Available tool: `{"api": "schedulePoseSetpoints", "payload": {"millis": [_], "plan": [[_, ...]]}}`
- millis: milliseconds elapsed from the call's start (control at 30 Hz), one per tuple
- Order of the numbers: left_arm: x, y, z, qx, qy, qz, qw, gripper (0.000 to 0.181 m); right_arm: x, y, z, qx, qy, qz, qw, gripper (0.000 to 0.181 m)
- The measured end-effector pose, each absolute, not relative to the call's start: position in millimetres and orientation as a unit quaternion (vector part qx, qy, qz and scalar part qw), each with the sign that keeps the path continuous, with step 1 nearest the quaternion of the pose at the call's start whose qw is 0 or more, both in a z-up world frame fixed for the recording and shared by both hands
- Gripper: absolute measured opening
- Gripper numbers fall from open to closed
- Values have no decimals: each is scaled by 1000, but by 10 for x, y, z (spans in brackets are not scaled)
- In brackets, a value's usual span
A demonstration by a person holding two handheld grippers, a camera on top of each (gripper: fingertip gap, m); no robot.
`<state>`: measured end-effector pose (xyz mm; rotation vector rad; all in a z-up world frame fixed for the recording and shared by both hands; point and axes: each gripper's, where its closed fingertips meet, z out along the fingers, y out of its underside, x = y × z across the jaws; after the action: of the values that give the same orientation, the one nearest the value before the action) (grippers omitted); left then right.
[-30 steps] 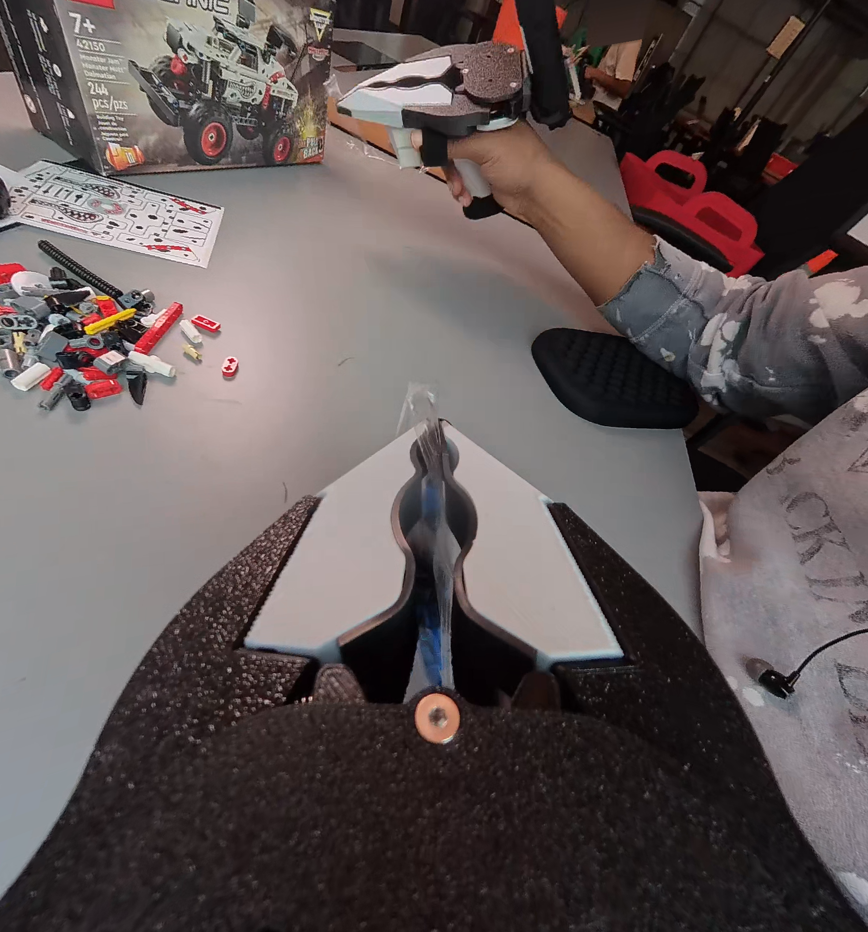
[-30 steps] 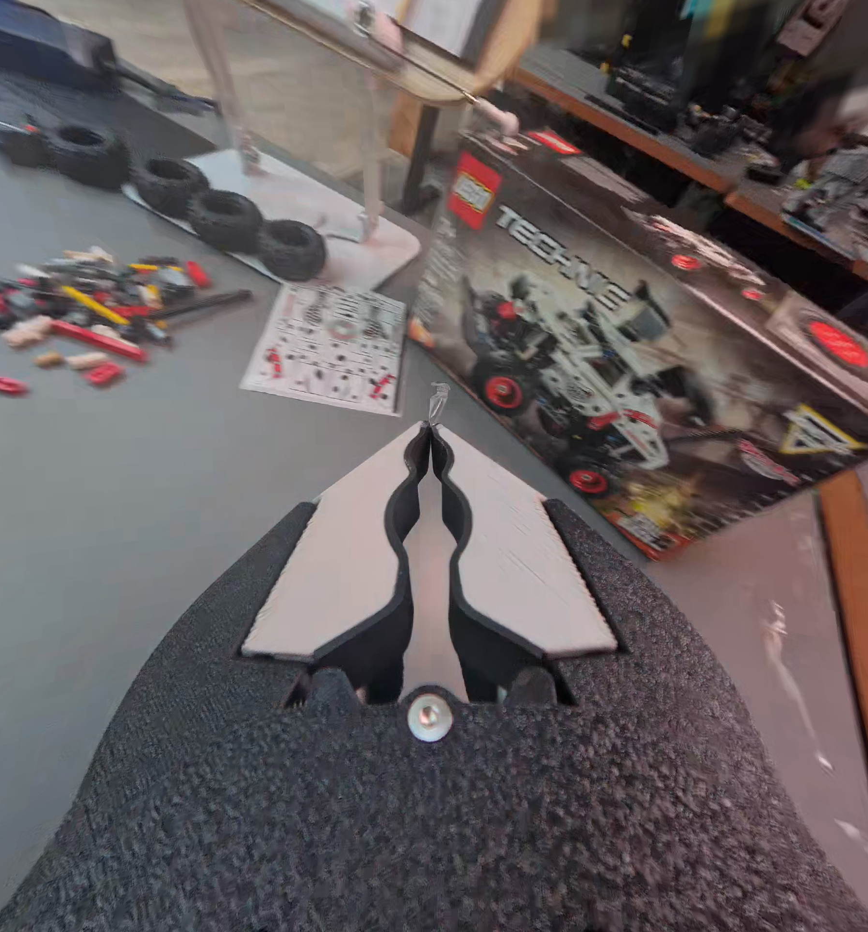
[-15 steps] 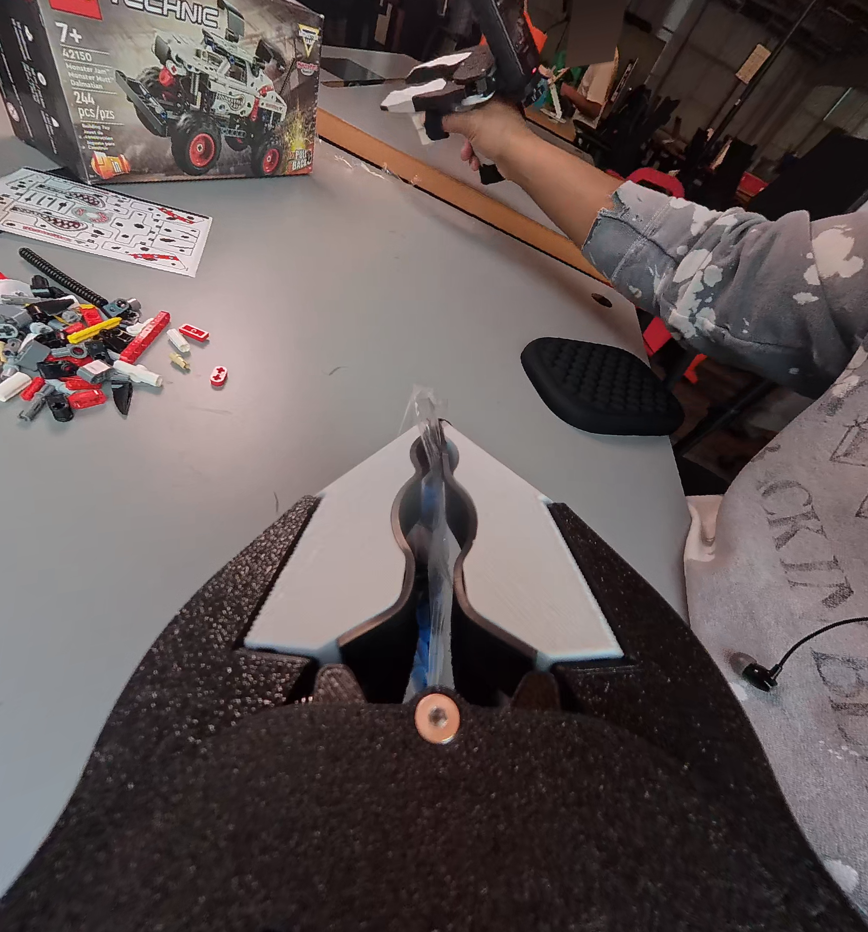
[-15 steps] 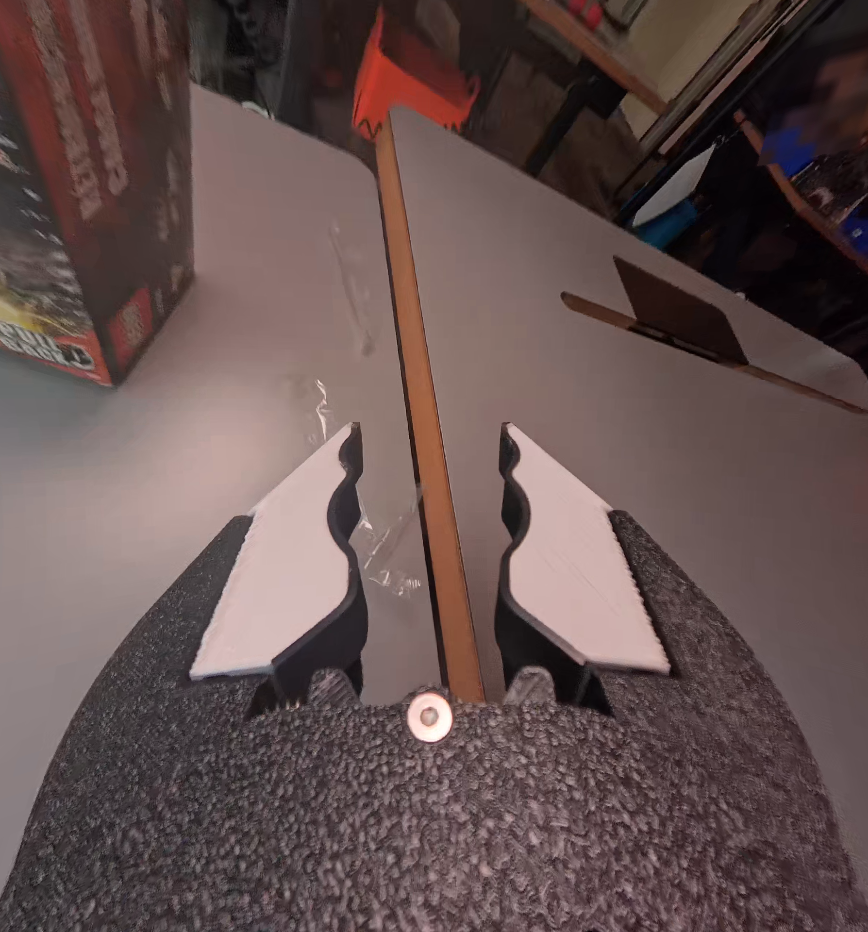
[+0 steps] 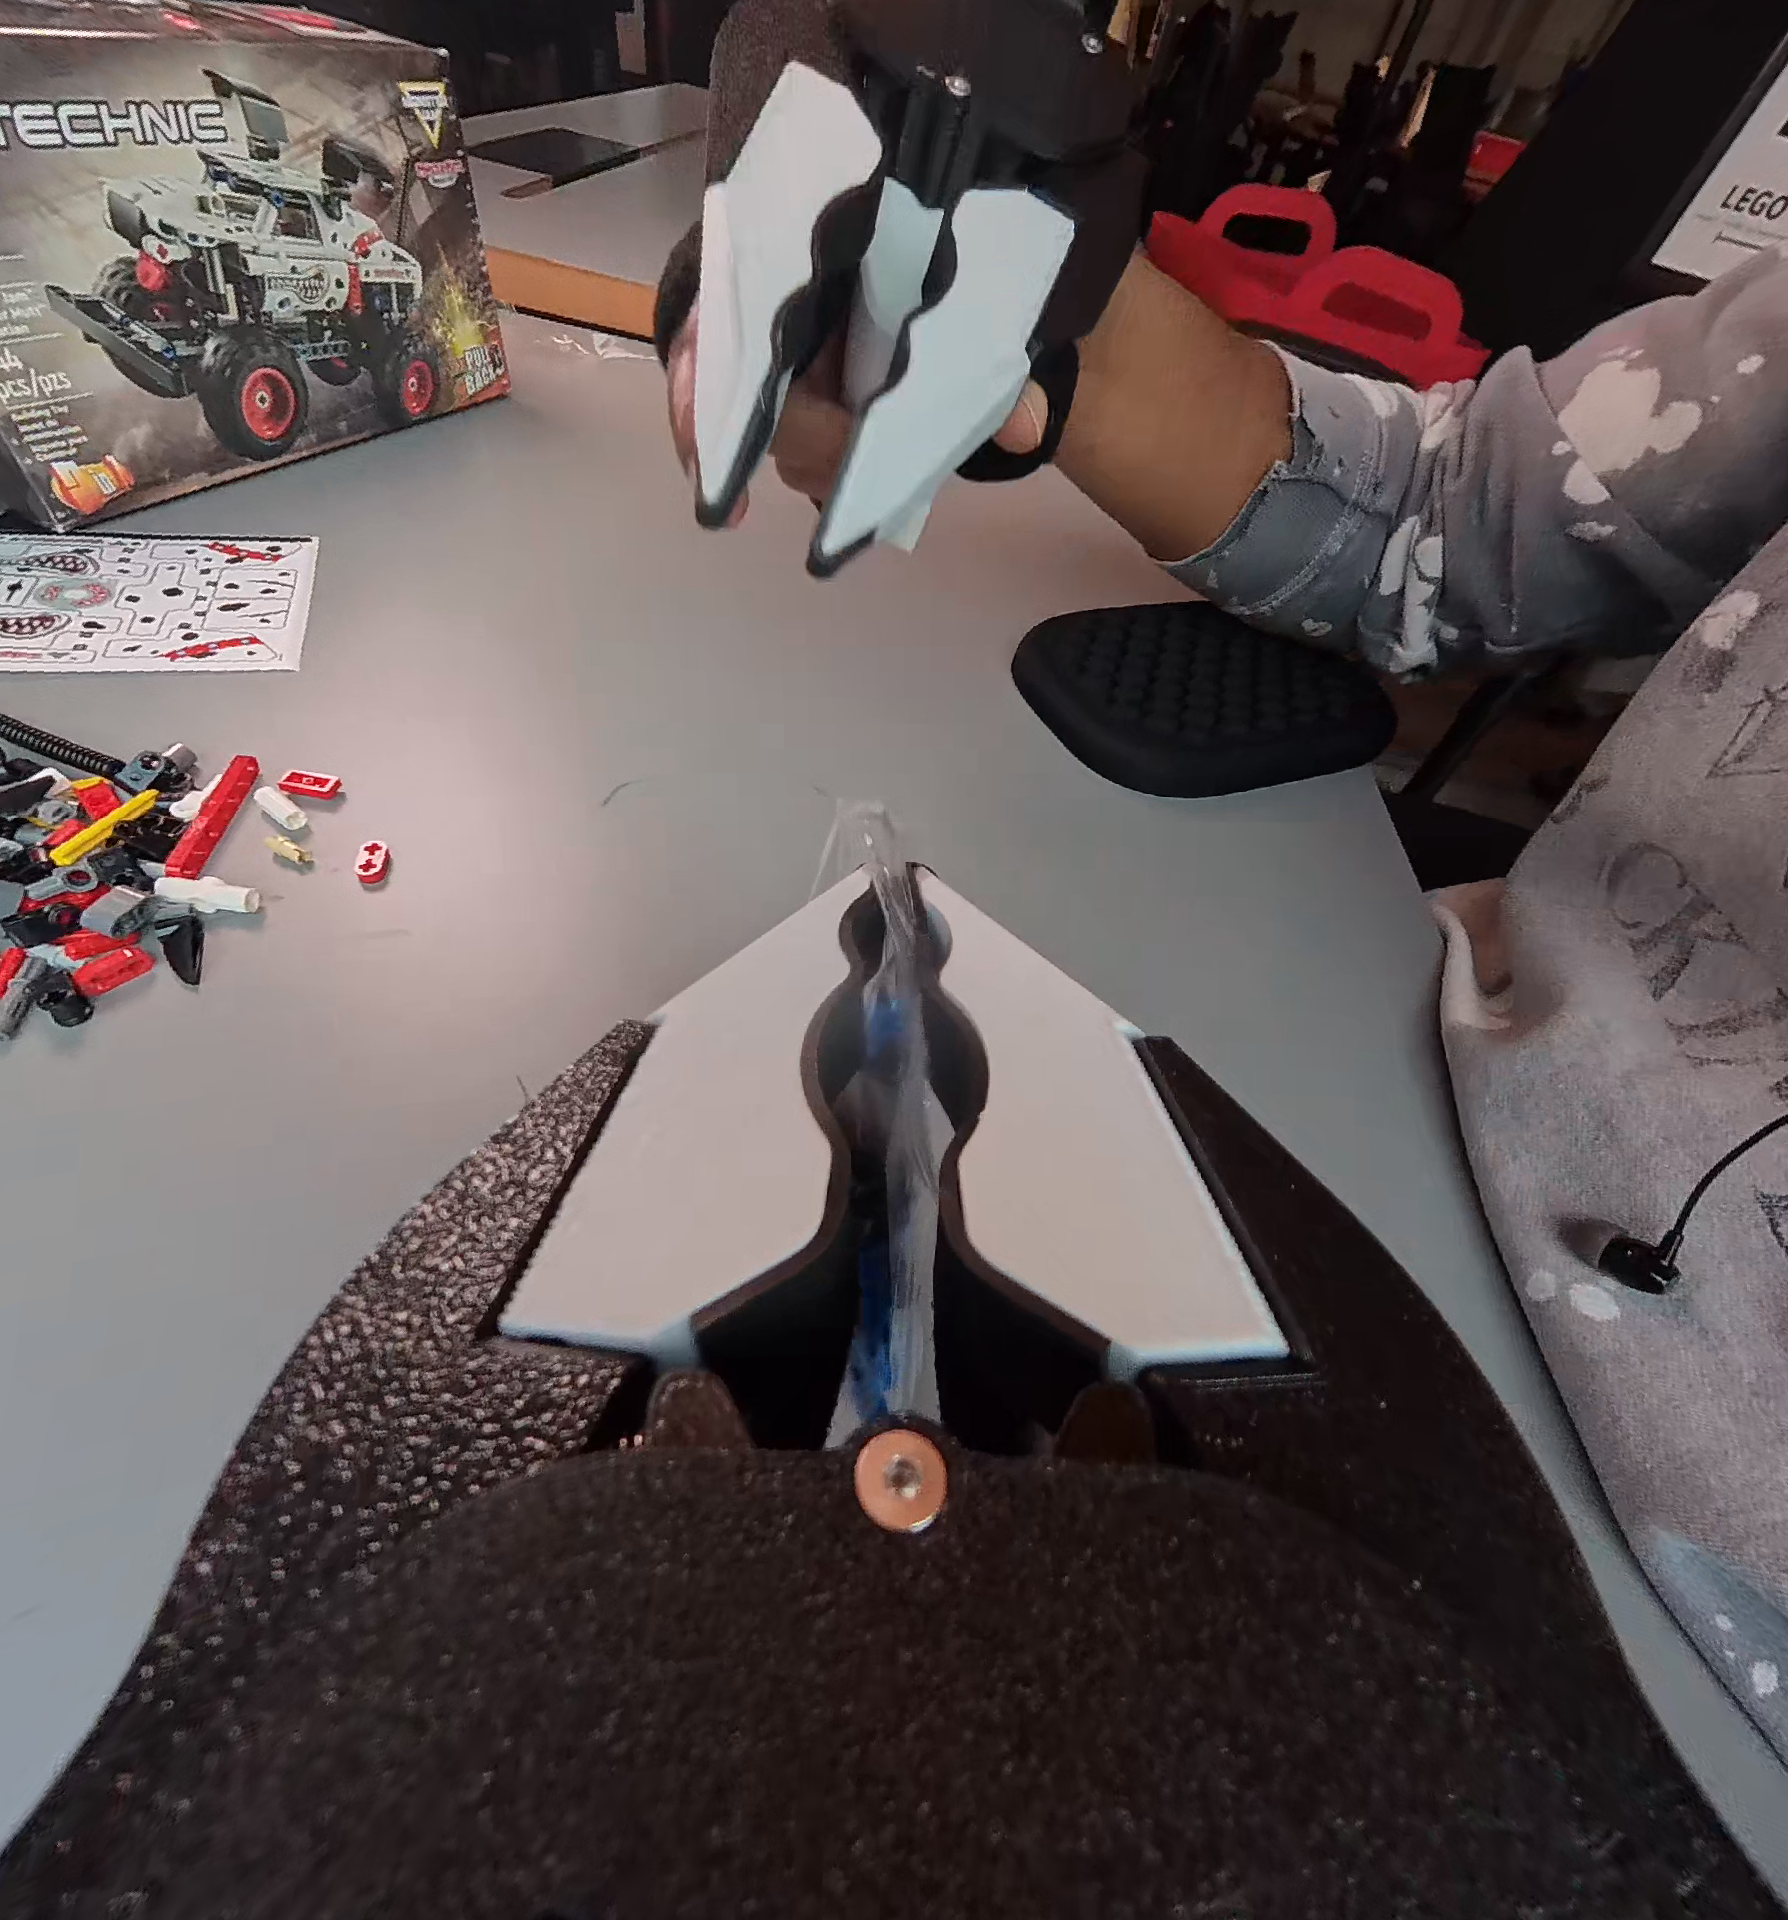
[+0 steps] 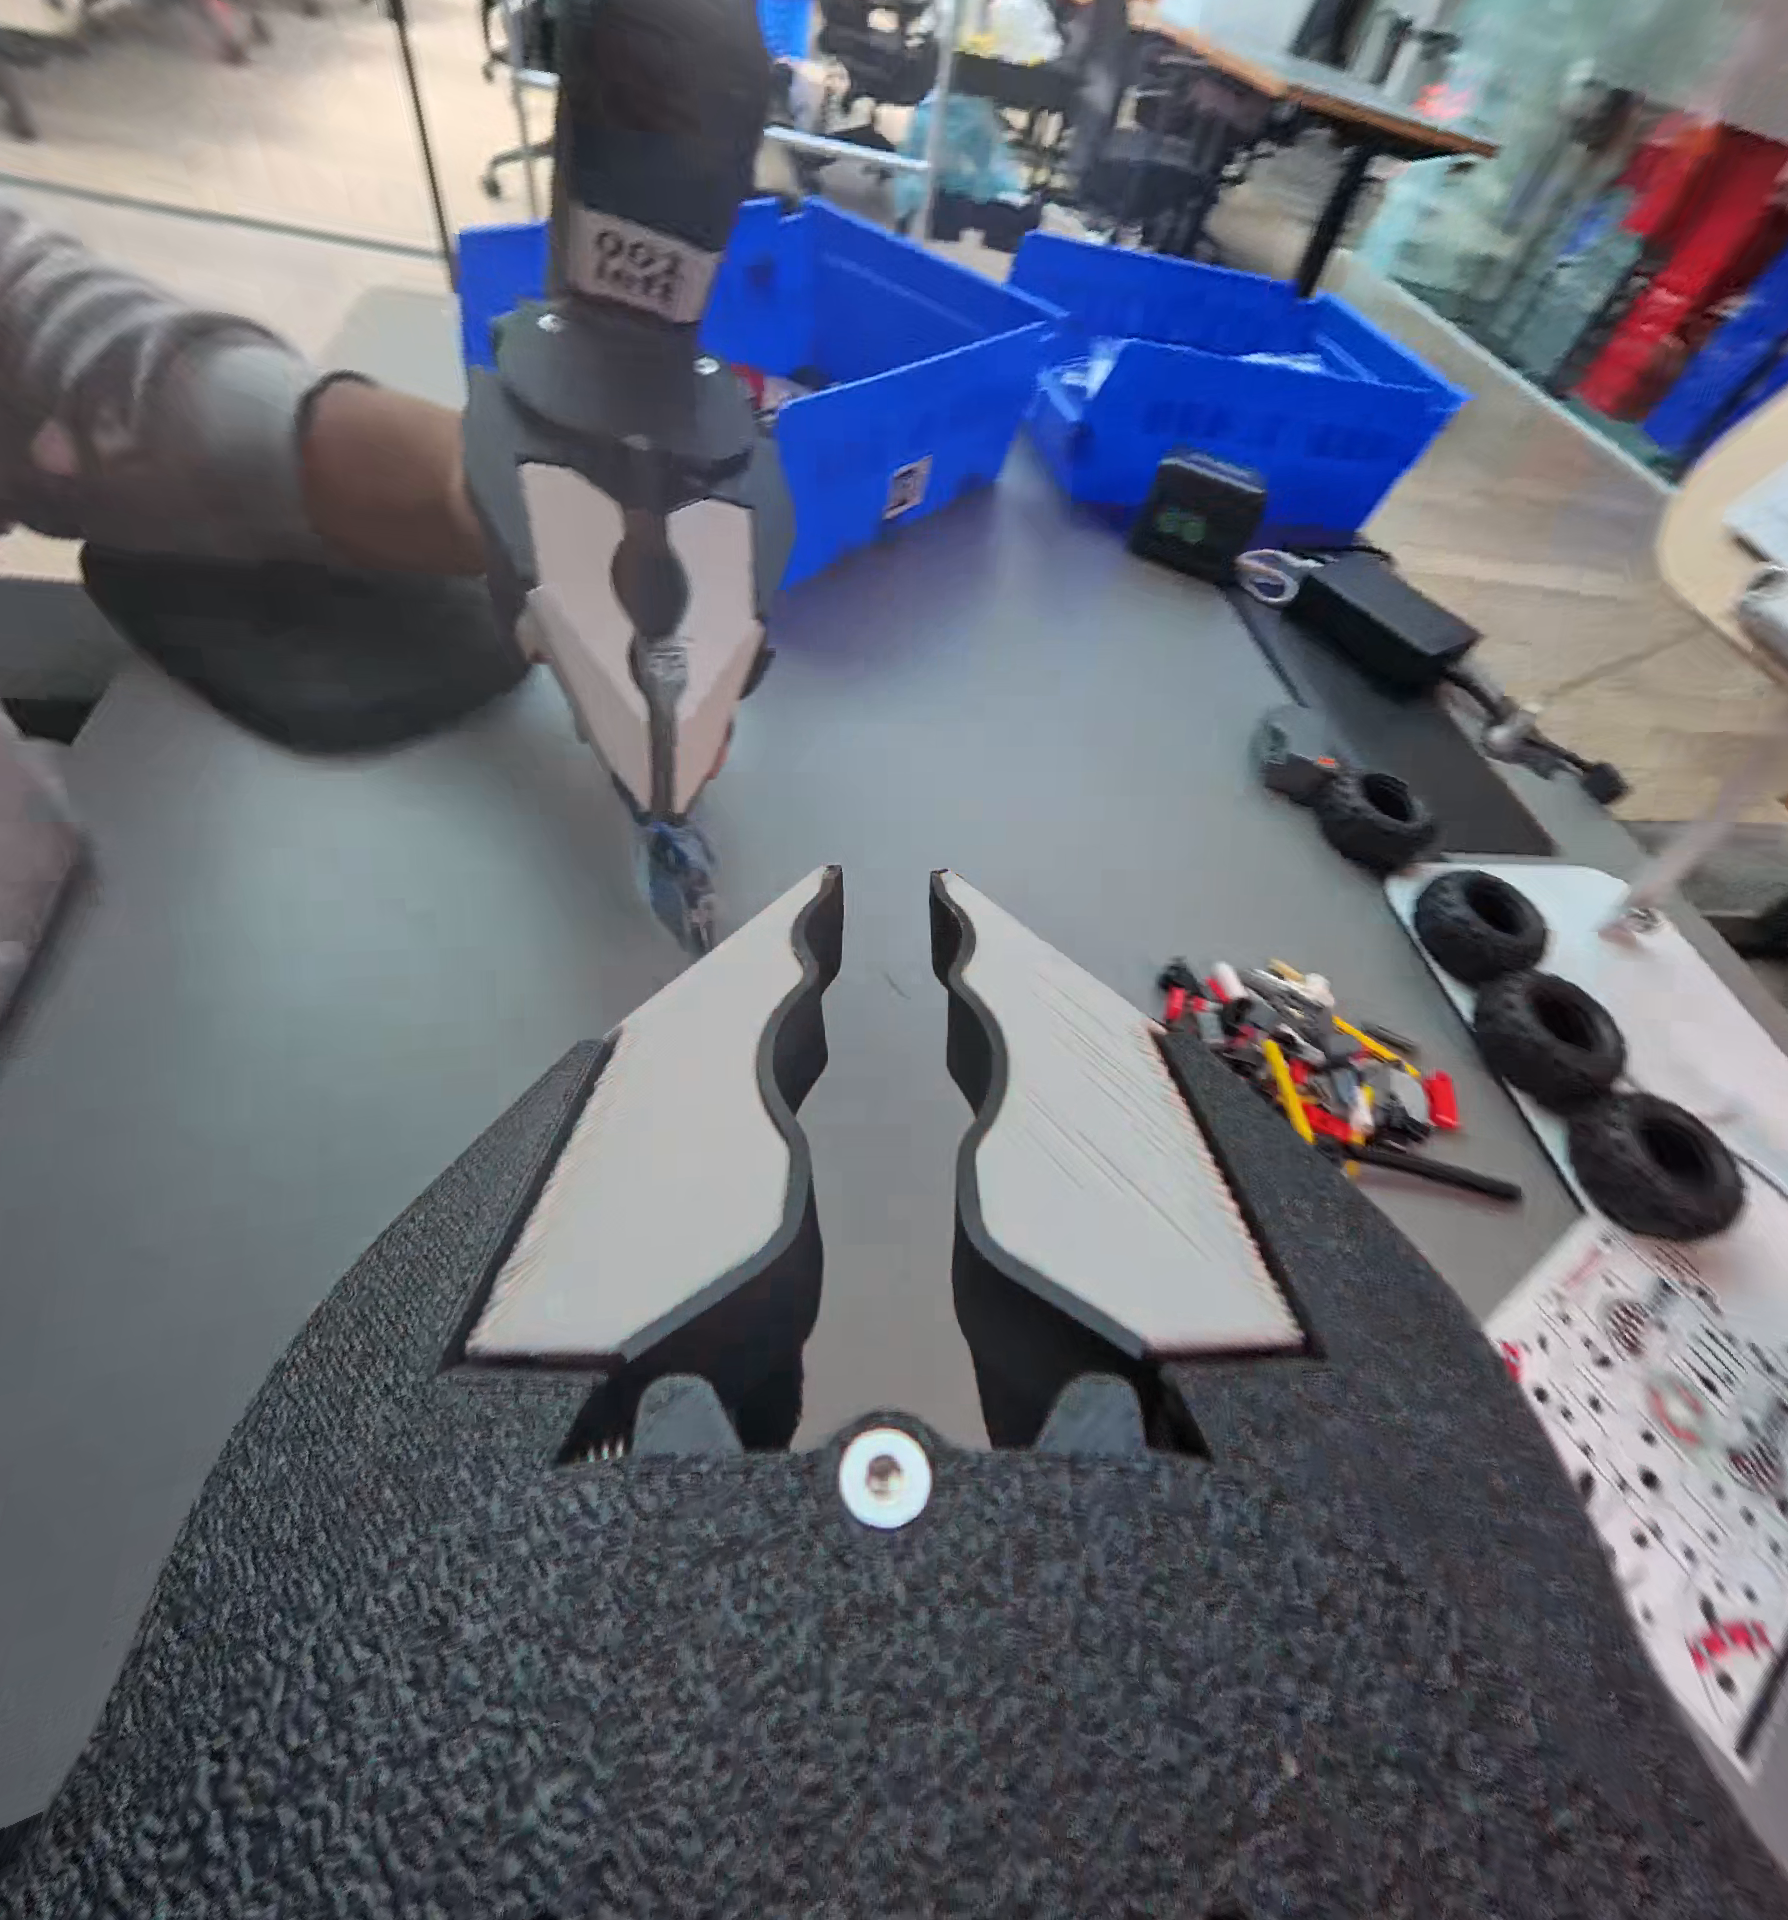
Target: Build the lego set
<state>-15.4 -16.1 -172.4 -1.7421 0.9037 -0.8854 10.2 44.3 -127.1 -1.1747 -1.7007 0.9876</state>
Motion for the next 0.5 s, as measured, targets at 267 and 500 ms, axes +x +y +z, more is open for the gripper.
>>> {"api": "schedulePoseSetpoints", "payload": {"millis": [267, 500], "plan": [[-117, -224, -1793, -709, 408, -330, 471, 12, -186, -84, -1649, -424, -749, 420, 287, 16], [-175, -196, -1810, -716, 403, -328, 467, 21, -117, -89, -1616, -423, -738, 448, 275, 17]]}}
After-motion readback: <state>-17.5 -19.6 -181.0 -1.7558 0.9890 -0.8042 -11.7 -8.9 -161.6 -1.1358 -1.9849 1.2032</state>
